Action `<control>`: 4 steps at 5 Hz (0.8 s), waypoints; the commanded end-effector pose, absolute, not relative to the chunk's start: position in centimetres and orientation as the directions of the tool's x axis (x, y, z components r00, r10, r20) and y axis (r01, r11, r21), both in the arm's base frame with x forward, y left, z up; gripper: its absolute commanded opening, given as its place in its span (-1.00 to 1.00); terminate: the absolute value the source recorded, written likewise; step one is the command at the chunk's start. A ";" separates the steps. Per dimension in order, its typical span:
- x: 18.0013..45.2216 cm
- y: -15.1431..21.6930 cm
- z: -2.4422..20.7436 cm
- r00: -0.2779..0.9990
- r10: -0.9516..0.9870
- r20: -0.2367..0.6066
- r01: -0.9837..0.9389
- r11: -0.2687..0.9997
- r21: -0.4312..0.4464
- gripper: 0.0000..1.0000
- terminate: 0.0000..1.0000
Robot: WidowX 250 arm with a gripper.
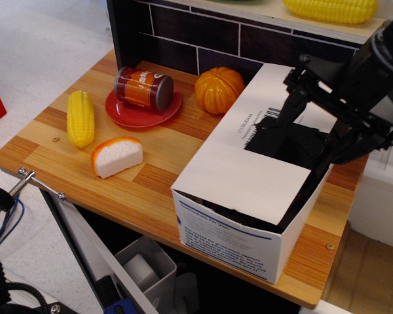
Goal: Open white1fbox flap
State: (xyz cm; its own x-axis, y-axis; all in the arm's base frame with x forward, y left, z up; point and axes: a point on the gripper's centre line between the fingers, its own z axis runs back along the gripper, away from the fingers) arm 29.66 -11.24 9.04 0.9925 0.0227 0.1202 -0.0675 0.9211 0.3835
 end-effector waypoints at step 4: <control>29.3 -10.4 13.5 0.989 -0.034 0.146 -0.040 0.879 0.476 1.00 -1.00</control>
State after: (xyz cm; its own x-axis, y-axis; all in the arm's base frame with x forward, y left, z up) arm 28.70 -9.94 11.31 0.9969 -0.0439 0.0648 0.0037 0.8540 0.5203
